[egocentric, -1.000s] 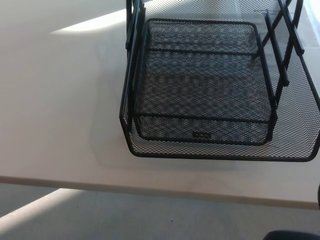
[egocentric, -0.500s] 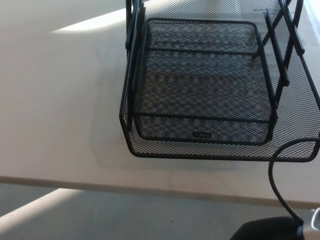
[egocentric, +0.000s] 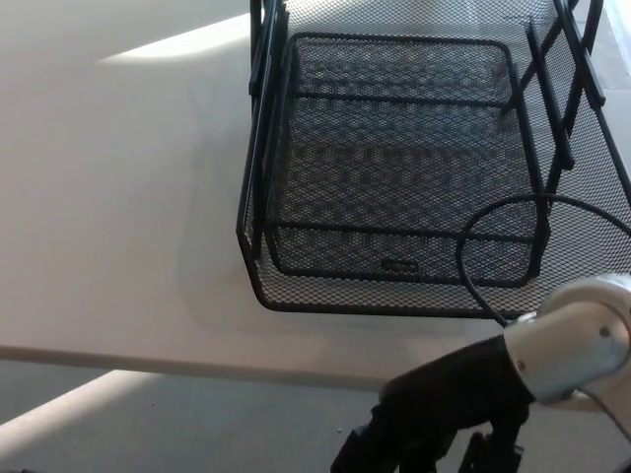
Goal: A balck drawer is kept on the middle of the table and the robot uses its right hand to push it back away from the robot
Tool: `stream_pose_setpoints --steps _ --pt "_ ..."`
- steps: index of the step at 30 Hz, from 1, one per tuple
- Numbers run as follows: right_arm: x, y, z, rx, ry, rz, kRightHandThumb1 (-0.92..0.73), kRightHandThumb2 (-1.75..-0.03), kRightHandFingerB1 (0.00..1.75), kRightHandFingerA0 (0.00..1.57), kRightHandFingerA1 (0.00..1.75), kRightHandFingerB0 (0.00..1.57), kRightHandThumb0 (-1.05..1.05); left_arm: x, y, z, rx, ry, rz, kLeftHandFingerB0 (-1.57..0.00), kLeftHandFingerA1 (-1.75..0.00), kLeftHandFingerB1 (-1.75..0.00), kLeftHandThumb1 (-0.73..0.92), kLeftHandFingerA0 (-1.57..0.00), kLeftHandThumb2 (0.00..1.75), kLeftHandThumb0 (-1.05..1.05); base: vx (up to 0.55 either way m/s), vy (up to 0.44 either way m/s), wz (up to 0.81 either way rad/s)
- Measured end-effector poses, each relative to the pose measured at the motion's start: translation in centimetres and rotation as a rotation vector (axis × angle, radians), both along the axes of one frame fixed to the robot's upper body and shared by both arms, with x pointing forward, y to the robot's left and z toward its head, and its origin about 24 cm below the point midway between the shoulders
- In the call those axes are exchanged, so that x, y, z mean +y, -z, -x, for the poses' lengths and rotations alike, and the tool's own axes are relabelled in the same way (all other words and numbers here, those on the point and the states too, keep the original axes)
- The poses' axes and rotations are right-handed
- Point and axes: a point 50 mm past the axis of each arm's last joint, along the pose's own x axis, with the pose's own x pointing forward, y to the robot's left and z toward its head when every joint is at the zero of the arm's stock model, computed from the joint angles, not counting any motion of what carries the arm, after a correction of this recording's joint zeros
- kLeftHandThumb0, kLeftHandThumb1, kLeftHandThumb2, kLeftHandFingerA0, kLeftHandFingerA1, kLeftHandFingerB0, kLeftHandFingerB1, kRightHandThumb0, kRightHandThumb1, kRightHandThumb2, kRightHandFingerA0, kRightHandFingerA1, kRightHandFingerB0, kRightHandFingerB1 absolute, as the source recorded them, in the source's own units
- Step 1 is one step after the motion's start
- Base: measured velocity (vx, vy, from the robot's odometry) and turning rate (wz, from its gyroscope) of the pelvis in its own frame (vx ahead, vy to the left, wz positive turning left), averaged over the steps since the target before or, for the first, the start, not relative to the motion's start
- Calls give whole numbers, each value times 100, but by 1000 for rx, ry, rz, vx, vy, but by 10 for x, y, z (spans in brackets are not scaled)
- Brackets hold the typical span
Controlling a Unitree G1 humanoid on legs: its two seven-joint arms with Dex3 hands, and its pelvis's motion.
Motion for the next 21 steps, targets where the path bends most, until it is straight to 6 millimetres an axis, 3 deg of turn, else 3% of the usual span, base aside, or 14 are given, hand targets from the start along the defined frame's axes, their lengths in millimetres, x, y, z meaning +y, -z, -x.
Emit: stream_pose_setpoints --steps 11,12,14,15,21 --pt "2 -12 -35 95 114 14 -78 -63 37 55 44 38 -48 0 0 1 5 9 -3 -35 -38 -33 74 -51 63 -56 0 0 0" --pt "1 -14 -37 92 119 13 -76 -63 37 55 44 37 -48 0 0 1 5 9 -3 -30 -53 -46 62 -47 90 -60 0 0 0" --pt "-1 -19 -44 86 144 9 -76 -63 37 55 44 37 -48 0 0 0 4 9 -4 -30 -53 -46 62 -47 90 -60 0 0 0" --pt "-2 -21 -49 84 159 10 -76 -63 37 55 45 37 -49 0 0 0 3 10 -4 -36 -39 -33 74 -52 62 -56 0 0 0" --pt "-8 -25 -78 96 261 12 -76 -63 37 57 46 37 -46 0 0 -1 2 10 -3 -34 -39 -33 75 -50 63 -54 0 0 0"
